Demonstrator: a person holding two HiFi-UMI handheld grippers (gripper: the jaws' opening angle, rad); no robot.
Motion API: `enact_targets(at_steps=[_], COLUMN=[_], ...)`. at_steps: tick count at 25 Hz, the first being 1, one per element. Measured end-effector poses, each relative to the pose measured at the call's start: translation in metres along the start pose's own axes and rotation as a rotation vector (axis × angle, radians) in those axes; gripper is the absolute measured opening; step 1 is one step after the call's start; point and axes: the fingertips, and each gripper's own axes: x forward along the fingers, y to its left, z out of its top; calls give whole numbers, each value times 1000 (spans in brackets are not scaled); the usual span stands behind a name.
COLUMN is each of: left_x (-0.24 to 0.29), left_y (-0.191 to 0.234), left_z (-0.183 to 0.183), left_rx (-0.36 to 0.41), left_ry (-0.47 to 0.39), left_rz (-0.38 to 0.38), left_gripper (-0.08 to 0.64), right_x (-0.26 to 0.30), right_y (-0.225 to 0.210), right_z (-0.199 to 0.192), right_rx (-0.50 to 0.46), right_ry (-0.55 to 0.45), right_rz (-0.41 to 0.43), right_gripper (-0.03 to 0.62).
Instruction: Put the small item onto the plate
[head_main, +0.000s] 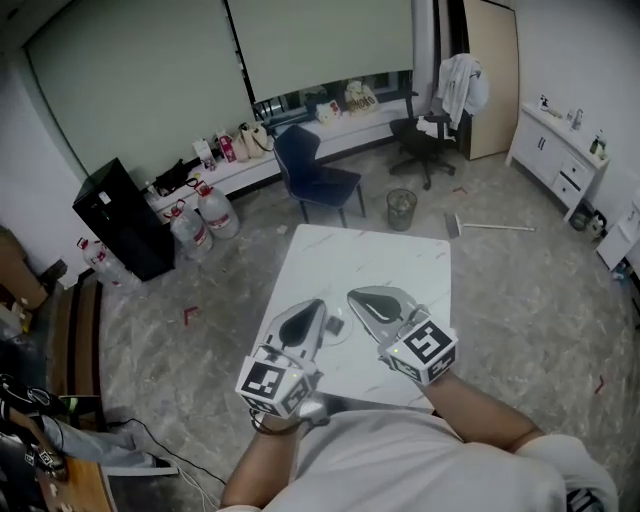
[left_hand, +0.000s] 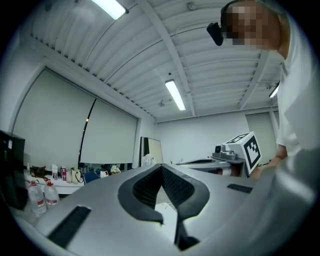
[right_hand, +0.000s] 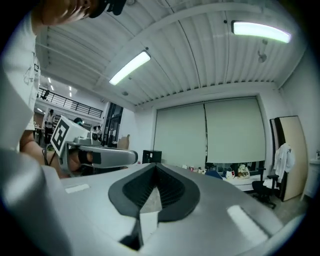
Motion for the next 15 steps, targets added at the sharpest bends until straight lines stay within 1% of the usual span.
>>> enact_targets(at_steps=[3,5,11,15], left_x=[-3,-4,-9,-10], left_y=[-20,-30,-44,-48], left_z=[14,19,25,23], left_rx=[18,22,39,42], left_ry=[5,7,12,23], left_rz=[-21,-36,-45,-62], left_gripper=[8,8,8,8], right_x=[-15,-22,-33,-35], right_y=[6,9,25,29], right_z=[23,31,39,41], right_rx=[39,48,30,-9], right_ry=[-38,-58,-70,-69], right_rz=[22,28,36,23], right_gripper=[3,2,2,2])
